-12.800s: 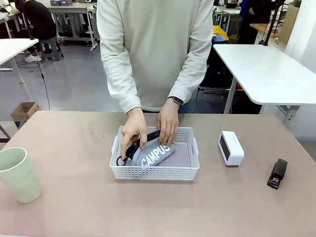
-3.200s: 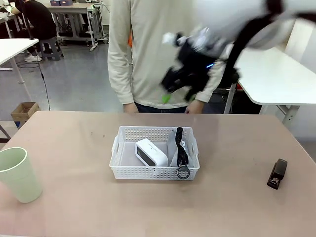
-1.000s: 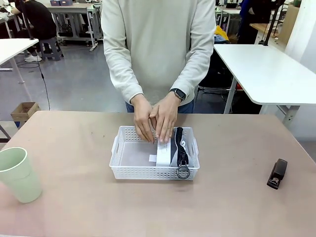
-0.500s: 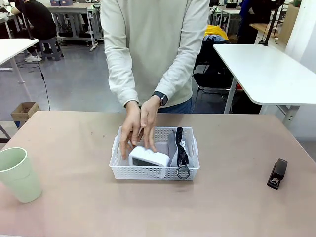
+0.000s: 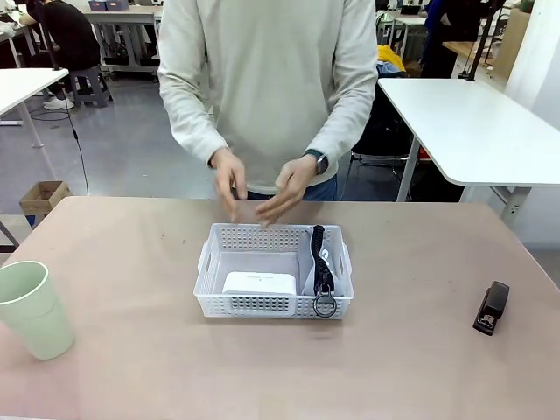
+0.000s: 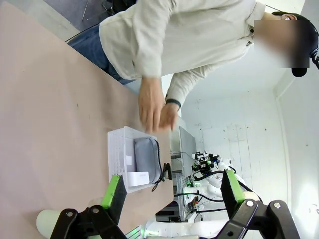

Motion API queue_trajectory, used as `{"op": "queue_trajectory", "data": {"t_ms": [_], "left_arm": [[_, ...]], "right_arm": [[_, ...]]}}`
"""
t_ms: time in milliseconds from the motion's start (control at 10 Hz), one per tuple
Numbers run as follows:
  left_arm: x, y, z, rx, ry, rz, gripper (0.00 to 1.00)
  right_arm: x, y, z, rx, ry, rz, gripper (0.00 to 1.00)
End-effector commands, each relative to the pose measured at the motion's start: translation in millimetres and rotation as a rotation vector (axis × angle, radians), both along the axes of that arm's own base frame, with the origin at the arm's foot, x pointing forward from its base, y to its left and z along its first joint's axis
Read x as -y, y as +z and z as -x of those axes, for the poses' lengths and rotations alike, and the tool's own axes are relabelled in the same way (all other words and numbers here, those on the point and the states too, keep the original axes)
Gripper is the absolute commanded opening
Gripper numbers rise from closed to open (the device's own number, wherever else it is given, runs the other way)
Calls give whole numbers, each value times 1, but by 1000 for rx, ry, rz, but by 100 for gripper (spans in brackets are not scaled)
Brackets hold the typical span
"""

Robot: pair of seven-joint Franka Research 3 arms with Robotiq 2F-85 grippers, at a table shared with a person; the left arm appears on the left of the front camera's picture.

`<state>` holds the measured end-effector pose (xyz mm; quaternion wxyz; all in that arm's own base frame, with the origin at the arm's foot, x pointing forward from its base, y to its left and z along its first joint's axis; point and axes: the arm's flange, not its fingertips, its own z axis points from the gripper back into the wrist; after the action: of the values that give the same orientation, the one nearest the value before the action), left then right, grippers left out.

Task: Efficiently arrange items inside the basket to fit them all.
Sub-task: Pick up the Stapler and place it inside the Organizing basket.

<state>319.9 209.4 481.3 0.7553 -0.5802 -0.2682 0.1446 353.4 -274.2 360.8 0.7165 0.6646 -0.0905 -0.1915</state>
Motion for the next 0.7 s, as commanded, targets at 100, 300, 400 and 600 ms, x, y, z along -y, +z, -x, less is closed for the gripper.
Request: {"op": "queue_trajectory", "data": {"t_ms": [100,300,400,600], "left_arm": [[0,1,-1,30,-1,11,100],[0,1,-1,30,-1,11,100],[0,1,-1,30,-1,11,100],[0,1,-1,30,-1,11,100]], "right_arm": [[-17,16,-7,-21,26,65,100],[-66,60,-11,-108,86,311,100],[-100,78,-10,-164,107,478,100],[-161,98,-9,-261,147,739,100]]}}
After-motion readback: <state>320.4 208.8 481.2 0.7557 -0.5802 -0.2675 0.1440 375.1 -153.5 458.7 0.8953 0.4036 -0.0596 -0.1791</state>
